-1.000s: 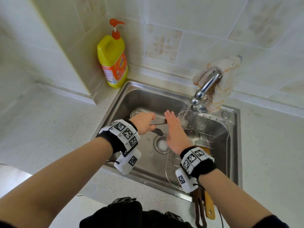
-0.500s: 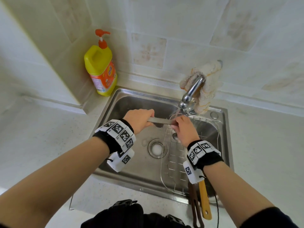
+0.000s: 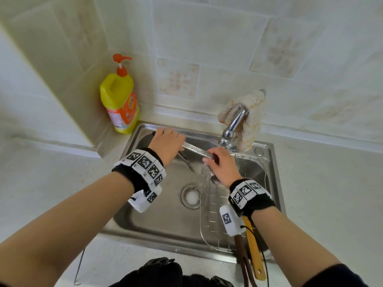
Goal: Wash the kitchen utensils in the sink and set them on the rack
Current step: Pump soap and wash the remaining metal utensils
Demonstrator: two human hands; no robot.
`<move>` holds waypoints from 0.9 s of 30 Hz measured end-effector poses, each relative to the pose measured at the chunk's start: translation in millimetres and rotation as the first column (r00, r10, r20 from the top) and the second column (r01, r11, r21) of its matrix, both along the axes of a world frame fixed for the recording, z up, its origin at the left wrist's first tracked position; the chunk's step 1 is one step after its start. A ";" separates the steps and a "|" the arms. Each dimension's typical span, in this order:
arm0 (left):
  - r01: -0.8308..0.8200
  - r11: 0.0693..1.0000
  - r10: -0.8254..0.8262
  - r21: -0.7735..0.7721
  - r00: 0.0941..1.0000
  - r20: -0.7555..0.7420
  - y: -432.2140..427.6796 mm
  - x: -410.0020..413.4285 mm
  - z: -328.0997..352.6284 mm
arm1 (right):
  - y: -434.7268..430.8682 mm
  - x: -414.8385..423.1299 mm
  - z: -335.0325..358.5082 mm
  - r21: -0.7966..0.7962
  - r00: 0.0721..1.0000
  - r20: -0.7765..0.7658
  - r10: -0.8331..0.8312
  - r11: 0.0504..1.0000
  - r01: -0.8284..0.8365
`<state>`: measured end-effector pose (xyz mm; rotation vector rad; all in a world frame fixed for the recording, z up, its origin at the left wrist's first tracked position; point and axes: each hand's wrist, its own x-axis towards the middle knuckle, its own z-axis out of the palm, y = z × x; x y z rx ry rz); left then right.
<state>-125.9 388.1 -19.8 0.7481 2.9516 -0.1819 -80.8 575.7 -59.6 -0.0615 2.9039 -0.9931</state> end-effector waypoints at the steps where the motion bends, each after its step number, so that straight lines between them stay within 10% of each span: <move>1: 0.003 1.000 -0.003 0.009 1.000 0.024 1.4 -0.6 -0.6 | 2.3 -0.3 0.0 -0.005 1.000 0.025 0.000 1.000 0.000; 14: -0.228 0.973 0.202 0.025 0.905 0.374 -17.6 11.3 -35.2 | -21.9 -16.1 -8.6 0.039 0.984 0.163 0.076 0.996 -0.083; 21: -0.212 0.936 0.133 0.281 0.952 0.275 -1.5 34.6 -44.2 | -53.6 -22.5 -9.4 0.138 0.970 0.112 0.217 0.963 -0.231; 27: -0.391 0.920 0.371 0.035 0.895 0.249 -43.1 44.0 -47.1 | -48.8 -31.1 -3.1 0.197 0.960 0.139 0.242 0.944 -0.266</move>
